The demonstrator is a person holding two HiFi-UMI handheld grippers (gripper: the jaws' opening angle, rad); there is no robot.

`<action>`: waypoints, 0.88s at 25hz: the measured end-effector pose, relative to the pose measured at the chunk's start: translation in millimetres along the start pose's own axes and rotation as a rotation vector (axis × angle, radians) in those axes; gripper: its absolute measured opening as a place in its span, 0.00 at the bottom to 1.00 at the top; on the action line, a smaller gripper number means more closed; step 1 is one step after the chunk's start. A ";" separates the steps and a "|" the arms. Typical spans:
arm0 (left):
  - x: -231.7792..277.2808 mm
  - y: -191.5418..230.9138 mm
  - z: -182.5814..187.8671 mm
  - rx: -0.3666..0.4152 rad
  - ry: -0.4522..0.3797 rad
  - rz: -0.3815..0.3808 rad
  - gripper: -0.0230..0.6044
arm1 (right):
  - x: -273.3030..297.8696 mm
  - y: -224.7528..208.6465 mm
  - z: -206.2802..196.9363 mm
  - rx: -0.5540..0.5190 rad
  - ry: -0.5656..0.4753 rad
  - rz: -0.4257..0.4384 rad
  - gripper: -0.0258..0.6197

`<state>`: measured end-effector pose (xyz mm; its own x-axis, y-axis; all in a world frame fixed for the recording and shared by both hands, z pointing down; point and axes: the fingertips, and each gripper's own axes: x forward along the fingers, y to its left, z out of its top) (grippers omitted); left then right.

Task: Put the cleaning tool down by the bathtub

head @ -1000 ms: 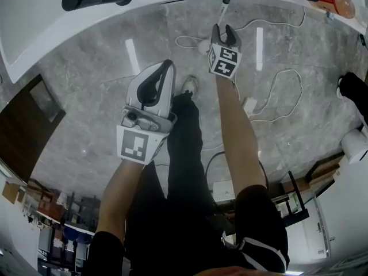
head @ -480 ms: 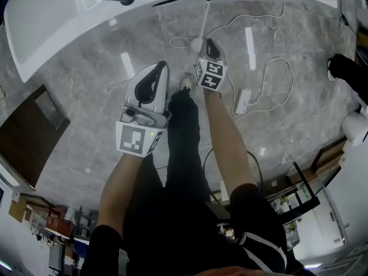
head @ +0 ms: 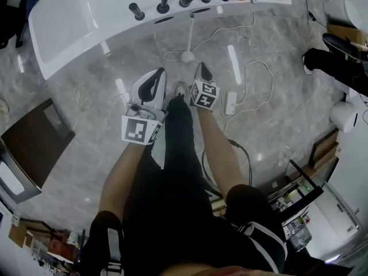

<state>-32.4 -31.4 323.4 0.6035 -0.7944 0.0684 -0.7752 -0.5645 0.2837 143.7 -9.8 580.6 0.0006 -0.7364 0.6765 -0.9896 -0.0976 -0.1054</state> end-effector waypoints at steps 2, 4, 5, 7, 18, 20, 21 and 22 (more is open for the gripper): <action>-8.6 -2.1 23.6 0.003 -0.009 -0.007 0.05 | -27.5 9.3 18.3 0.015 -0.019 -0.006 0.04; -17.0 -5.3 46.4 0.004 -0.024 -0.016 0.05 | -54.6 19.0 36.2 0.030 -0.045 -0.008 0.04; -20.8 -7.5 56.9 0.007 -0.029 -0.023 0.05 | -67.6 23.7 45.5 0.037 -0.060 -0.007 0.04; -28.7 -13.0 76.2 0.018 -0.036 -0.042 0.05 | -93.2 33.3 64.2 0.048 -0.093 -0.006 0.04; -94.8 -75.7 133.3 0.017 0.002 -0.177 0.05 | -264.4 77.9 138.2 0.065 -0.283 -0.010 0.04; -109.1 -91.2 135.2 0.016 0.027 -0.210 0.05 | -299.8 83.5 145.4 0.078 -0.317 -0.017 0.04; -116.5 -99.2 136.3 0.016 0.037 -0.223 0.05 | -317.5 86.0 148.1 0.083 -0.334 -0.019 0.04; -123.9 -107.7 137.7 0.016 0.044 -0.235 0.05 | -334.7 88.1 150.4 0.085 -0.351 -0.018 0.04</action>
<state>-49.4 96.9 152.6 0.7750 -0.6305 0.0436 -0.6150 -0.7365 0.2818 77.9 127.4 235.2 0.0817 -0.9175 0.3892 -0.9736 -0.1570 -0.1659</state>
